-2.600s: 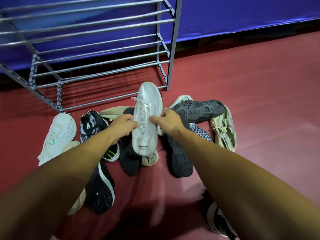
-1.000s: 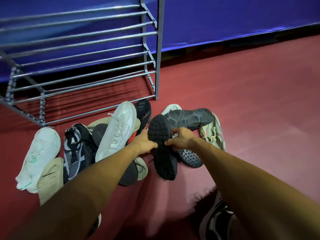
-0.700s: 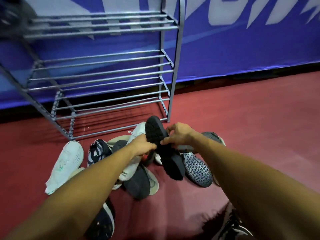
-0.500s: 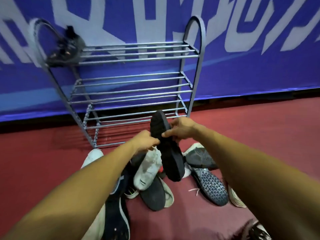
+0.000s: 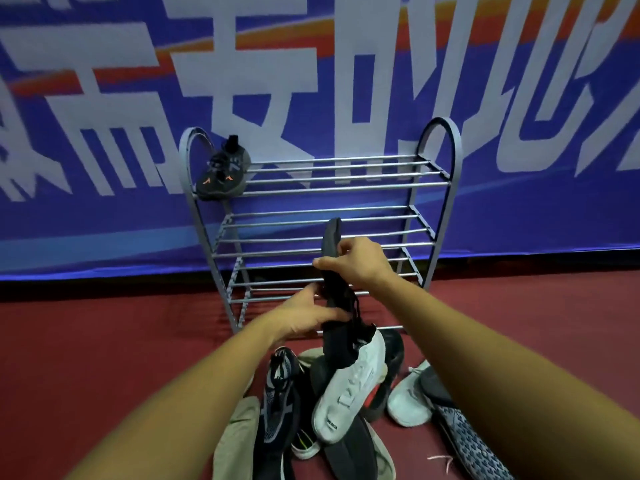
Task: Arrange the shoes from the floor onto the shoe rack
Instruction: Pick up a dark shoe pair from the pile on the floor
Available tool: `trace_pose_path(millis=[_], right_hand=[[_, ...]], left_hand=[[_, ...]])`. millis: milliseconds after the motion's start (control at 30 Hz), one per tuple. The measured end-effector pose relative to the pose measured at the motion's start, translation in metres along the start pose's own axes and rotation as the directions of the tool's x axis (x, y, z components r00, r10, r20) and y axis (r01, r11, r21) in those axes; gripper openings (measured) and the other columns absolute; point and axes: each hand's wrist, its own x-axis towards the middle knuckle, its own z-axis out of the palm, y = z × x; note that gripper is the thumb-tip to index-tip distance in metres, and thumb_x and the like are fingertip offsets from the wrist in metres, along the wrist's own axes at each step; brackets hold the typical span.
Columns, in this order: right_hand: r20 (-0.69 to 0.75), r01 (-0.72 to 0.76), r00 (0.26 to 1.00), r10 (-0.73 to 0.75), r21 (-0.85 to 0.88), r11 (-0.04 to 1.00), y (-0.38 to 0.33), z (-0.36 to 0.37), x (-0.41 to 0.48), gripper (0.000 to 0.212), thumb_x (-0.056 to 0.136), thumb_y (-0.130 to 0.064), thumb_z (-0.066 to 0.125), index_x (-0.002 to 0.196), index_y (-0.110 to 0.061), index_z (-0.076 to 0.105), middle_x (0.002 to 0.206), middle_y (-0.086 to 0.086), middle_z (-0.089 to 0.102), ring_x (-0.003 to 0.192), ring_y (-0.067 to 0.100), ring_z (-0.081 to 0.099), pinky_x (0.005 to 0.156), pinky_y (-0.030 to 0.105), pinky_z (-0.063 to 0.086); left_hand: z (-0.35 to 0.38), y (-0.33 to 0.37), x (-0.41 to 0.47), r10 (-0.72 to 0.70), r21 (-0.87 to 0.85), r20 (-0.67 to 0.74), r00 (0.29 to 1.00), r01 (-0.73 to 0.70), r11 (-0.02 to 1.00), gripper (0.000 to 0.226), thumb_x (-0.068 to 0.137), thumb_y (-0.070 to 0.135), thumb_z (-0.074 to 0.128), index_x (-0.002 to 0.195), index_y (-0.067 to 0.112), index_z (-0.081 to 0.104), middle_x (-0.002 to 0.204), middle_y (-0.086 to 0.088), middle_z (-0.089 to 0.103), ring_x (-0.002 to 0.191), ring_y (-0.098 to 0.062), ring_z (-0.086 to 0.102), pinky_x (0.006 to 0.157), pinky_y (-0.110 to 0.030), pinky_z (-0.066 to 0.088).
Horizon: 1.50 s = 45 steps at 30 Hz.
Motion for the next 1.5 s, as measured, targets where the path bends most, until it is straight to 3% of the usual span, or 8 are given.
trace_pose_path(millis=[133, 300, 400, 567, 833, 1167, 1233, 1500], right_hand=[[-0.08, 0.076, 0.994, -0.071, 0.056, 0.996, -0.01, 0.002, 0.008, 0.025, 0.086, -0.04, 0.07, 0.074, -0.019, 0.066, 0.073, 0.001, 0.07, 0.079, 0.023, 0.067, 0.07, 0.034, 0.053], [-0.118, 0.099, 0.99, -0.077, 0.189, 0.977, -0.012, -0.018, 0.014, 0.013, 0.085, -0.023, 0.063, 0.084, -0.018, 0.075, 0.082, 0.002, 0.076, 0.082, 0.019, 0.07, 0.076, 0.03, 0.054], [-0.036, 0.081, 0.997, -0.075, 0.187, 0.979, -0.006, -0.027, 0.013, 0.011, 0.084, -0.023, 0.066, 0.081, -0.016, 0.075, 0.082, 0.003, 0.076, 0.082, 0.02, 0.068, 0.077, 0.031, 0.052], [0.197, -0.031, 0.98, -0.015, 0.229, 0.973, 0.002, -0.021, 0.007, 0.02, 0.092, -0.028, 0.065, 0.096, -0.009, 0.071, 0.081, 0.004, 0.07, 0.064, 0.015, 0.057, 0.057, 0.029, 0.047], [0.499, -0.274, 0.865, -0.045, 0.547, 0.791, -0.011, 0.002, 0.018, 0.015, 0.097, -0.024, 0.057, 0.109, -0.019, 0.065, 0.1, 0.01, 0.077, 0.062, 0.012, 0.055, 0.056, 0.022, 0.041], [0.453, -0.237, 0.888, -0.075, 0.591, 0.771, -0.006, -0.003, 0.027, 0.013, 0.087, -0.02, 0.068, 0.094, -0.017, 0.057, 0.064, -0.003, 0.05, 0.051, 0.008, 0.044, 0.052, 0.023, 0.029], [0.474, -0.258, 0.878, -0.071, 0.594, 0.762, 0.003, -0.004, 0.024, 0.015, 0.085, -0.016, 0.069, 0.093, -0.017, 0.056, 0.066, -0.003, 0.047, 0.052, 0.007, 0.041, 0.053, 0.023, 0.026], [0.573, -0.269, 0.818, -0.04, 0.445, 0.854, 0.046, -0.009, 0.012, 0.03, 0.078, -0.016, 0.084, 0.099, -0.021, 0.062, 0.097, 0.002, 0.065, 0.063, 0.005, 0.05, 0.061, 0.023, 0.036]], left_hand=[[-0.007, 0.001, 0.007, 0.031, -0.131, -0.065, 0.997, -0.039, 0.991, 0.041, 0.083, 0.009, 0.072, 0.122, 0.016, 0.061, 0.1, -0.006, 0.076, 0.089, -0.018, 0.073, 0.082, -0.032, 0.058], [-0.021, 0.02, -0.005, -0.017, -0.385, -0.043, 0.999, -0.001, 0.923, 0.024, 0.089, 0.0, 0.057, 0.108, 0.013, 0.065, 0.068, 0.0, 0.07, 0.047, -0.006, 0.06, 0.047, -0.014, 0.044], [-0.041, 0.029, -0.01, -0.005, -0.386, -0.101, 0.995, -0.034, 0.922, 0.03, 0.082, 0.006, 0.063, 0.111, 0.012, 0.069, 0.085, -0.002, 0.074, 0.07, -0.011, 0.066, 0.056, -0.019, 0.046], [-0.072, 0.039, -0.01, 0.002, -0.484, -0.212, 0.977, -0.106, 0.869, 0.011, 0.083, 0.008, 0.062, 0.075, 0.016, 0.064, 0.061, 0.003, 0.064, 0.07, -0.018, 0.059, 0.08, -0.033, 0.049], [-0.098, 0.045, 0.004, -0.031, -0.665, -0.171, 0.985, -0.092, 0.741, 0.027, 0.089, 0.026, 0.062, 0.102, 0.004, 0.072, 0.096, -0.015, 0.075, 0.084, -0.026, 0.071, 0.087, -0.038, 0.056], [-0.087, 0.05, 0.007, -0.01, -0.561, -0.166, 0.986, -0.086, 0.823, 0.033, 0.087, 0.039, 0.067, 0.105, 0.013, 0.072, 0.097, -0.009, 0.076, 0.086, -0.021, 0.073, 0.073, -0.031, 0.06], [-0.085, 0.043, 0.009, -0.022, -0.518, -0.165, 0.986, -0.068, 0.852, 0.039, 0.073, 0.043, 0.077, 0.102, 0.017, 0.073, 0.103, -0.009, 0.072, 0.092, -0.023, 0.067, 0.088, -0.037, 0.054], [-0.068, 0.025, 0.004, -0.072, -0.375, 0.022, 0.997, 0.075, 0.924, 0.005, 0.088, 0.024, 0.066, 0.092, 0.022, 0.066, 0.079, 0.006, 0.07, 0.055, -0.005, 0.058, 0.062, -0.023, 0.047]])
